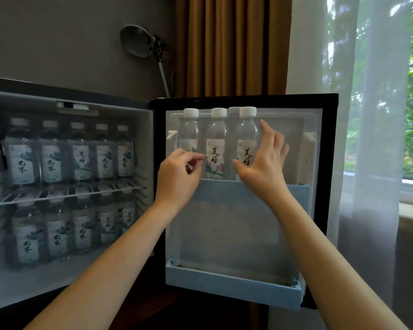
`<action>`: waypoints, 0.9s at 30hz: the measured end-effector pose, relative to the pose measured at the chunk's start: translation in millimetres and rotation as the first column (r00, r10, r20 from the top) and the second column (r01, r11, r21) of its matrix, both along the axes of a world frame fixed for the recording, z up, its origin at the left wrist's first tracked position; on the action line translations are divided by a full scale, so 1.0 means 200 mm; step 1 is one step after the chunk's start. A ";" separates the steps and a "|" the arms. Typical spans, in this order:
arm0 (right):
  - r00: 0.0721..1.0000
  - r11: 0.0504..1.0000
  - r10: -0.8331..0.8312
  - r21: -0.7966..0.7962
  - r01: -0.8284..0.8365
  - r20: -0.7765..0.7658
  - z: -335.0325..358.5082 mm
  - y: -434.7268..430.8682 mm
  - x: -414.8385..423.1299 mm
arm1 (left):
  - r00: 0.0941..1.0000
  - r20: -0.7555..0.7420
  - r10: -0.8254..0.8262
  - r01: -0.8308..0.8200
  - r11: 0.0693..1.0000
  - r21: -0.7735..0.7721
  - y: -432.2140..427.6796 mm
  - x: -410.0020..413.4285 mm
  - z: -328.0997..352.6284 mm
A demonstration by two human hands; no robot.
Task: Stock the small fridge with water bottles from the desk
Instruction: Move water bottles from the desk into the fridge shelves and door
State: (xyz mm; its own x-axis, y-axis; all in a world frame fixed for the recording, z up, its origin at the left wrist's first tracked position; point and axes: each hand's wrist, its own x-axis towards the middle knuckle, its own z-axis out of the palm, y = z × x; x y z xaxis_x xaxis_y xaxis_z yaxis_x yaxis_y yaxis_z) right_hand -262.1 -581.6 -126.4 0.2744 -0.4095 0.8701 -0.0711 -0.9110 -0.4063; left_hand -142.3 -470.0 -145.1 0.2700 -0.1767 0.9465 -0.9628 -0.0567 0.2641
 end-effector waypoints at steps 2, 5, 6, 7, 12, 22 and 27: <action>0.986 0.984 -0.058 -0.159 0.083 0.156 -0.04 0.05 0.04 | 0.999 -0.027 0.023 -0.023 1.000 -0.009 0.06 0.06 -0.03; 0.975 0.945 -0.015 -0.315 0.086 0.222 -0.11 0.15 0.16 | 0.994 -0.094 0.058 -0.056 0.998 0.020 0.16 0.15 -0.10; 0.980 0.928 0.008 -0.366 0.066 0.198 -0.13 0.20 0.20 | 0.991 -0.113 0.074 -0.070 0.997 0.034 0.20 0.18 -0.12; 0.986 0.911 0.029 -0.411 0.041 0.163 -0.16 0.24 0.25 | 0.987 -0.129 0.094 -0.089 0.995 0.045 0.24 0.22 -0.15; 0.984 0.865 0.164 -0.470 -0.174 -0.064 -0.31 0.47 0.53 | 0.950 -0.194 0.245 -0.235 0.969 0.070 0.53 0.40 -0.30; 0.757 0.759 0.469 -0.231 -0.609 -0.454 -0.74 1.15 1.08 | 0.693 -0.422 0.584 -0.538 0.809 0.236 1.42 0.70 -0.72; 0.530 0.675 0.604 0.028 -0.737 -0.595 -0.92 1.53 1.27 | 0.520 -0.477 0.709 -0.647 0.691 0.322 1.81 0.80 -0.95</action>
